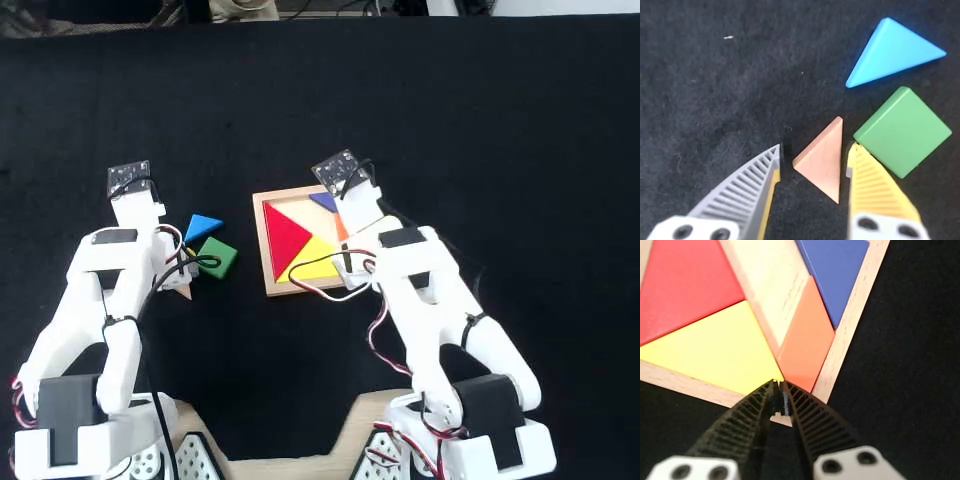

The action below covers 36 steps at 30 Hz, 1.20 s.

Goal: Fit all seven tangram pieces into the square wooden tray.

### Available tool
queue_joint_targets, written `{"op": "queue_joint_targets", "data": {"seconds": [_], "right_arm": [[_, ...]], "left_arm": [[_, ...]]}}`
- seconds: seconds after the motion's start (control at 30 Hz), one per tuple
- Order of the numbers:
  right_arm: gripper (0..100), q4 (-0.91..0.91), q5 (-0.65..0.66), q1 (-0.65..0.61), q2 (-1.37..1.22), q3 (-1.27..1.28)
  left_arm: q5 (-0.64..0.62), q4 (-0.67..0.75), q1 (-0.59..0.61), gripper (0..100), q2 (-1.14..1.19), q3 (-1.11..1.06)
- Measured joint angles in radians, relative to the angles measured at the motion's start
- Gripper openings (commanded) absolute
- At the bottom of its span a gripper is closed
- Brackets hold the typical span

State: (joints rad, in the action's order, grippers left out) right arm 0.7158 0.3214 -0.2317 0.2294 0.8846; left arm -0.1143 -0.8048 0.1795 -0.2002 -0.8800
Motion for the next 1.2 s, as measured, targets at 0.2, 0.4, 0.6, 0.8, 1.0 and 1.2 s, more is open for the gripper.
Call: {"op": "queue_joint_targets", "data": {"seconds": [0.2,0.4,0.6,0.8,1.0,1.2], "right_arm": [[1.1,0.0,0.0,0.0,0.0,0.0],[1.1,0.0,-0.002,0.0,0.0,0.0],[1.1,0.0,-0.002,0.0,0.0,0.0],[1.1,0.0,-0.002,0.0,0.0,0.0],[1.1,0.0,-0.002,0.0,0.0,0.0],[1.1,0.0,-0.002,0.0,0.0,0.0]], "left_arm": [[-0.002,-0.002,0.0,22,0.048,0.02],[-0.002,-0.052,0.0,22,0.149,0.121],[-0.002,-0.061,0.0,22,0.163,0.137],[-0.003,-0.101,0.0,22,0.166,0.15],[-0.003,-0.107,0.0,21,0.166,0.152],[-0.003,-0.107,-0.014,16,0.167,0.152]]}}
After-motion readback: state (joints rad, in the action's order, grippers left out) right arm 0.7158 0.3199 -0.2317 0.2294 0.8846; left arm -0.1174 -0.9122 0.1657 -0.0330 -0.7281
